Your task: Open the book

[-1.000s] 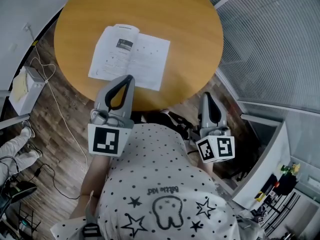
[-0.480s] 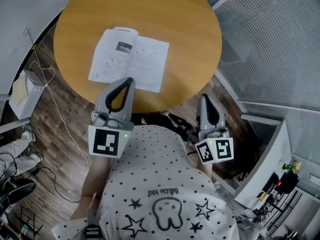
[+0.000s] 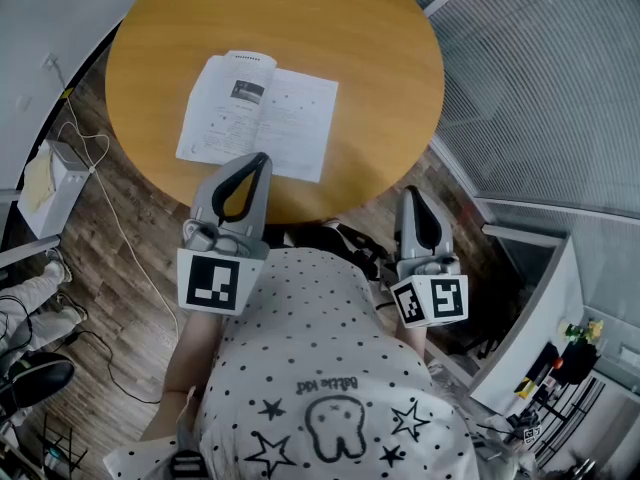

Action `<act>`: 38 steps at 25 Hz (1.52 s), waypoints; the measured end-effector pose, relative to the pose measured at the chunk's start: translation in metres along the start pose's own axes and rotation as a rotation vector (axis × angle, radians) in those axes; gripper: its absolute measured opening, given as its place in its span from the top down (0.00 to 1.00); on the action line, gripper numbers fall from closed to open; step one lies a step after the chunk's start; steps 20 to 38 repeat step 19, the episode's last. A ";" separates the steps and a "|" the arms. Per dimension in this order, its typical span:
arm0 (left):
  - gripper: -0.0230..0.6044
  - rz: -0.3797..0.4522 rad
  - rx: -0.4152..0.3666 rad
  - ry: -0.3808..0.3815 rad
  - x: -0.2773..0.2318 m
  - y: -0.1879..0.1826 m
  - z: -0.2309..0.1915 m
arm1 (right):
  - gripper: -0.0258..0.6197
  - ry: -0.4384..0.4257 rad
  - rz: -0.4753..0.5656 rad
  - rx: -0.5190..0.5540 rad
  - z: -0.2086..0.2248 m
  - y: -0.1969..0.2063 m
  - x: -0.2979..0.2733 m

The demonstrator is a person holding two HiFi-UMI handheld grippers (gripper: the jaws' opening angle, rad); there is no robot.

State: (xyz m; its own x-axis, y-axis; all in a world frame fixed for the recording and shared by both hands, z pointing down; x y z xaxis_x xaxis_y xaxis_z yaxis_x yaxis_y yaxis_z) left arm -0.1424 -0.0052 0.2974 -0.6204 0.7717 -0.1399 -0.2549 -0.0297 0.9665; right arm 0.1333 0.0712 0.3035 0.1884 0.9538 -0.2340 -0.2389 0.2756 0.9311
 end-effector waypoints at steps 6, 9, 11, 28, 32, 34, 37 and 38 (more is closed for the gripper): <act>0.95 -0.009 0.014 0.010 -0.001 0.001 0.003 | 0.95 0.007 -0.003 0.002 0.004 -0.003 0.002; 0.95 -0.028 0.019 0.013 0.001 0.002 0.002 | 0.95 0.009 -0.011 -0.002 0.003 -0.003 0.003; 0.95 -0.048 0.017 0.019 0.001 0.002 0.001 | 0.95 0.009 -0.012 -0.005 0.003 -0.004 0.003; 0.95 0.018 0.034 0.001 -0.007 0.005 -0.001 | 0.95 -0.002 0.003 0.012 0.003 -0.005 -0.005; 0.95 0.018 0.034 0.001 -0.007 0.005 -0.001 | 0.95 -0.002 0.003 0.012 0.003 -0.005 -0.005; 0.95 0.018 0.034 0.001 -0.007 0.005 -0.001 | 0.95 -0.002 0.003 0.012 0.003 -0.005 -0.005; 0.95 0.018 0.034 0.001 -0.007 0.005 -0.001 | 0.95 -0.002 0.003 0.012 0.003 -0.005 -0.005; 0.95 0.018 0.034 0.001 -0.007 0.005 -0.001 | 0.95 -0.002 0.003 0.012 0.003 -0.005 -0.005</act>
Point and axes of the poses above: the fingertips, and each gripper's own axes: x backward along the fingers, z to its right, y out of its underside, the point moved 9 cm from there along x, backward along the fingers, and after that the axes turned 13 degrees about -x, right-handed, at the moved point
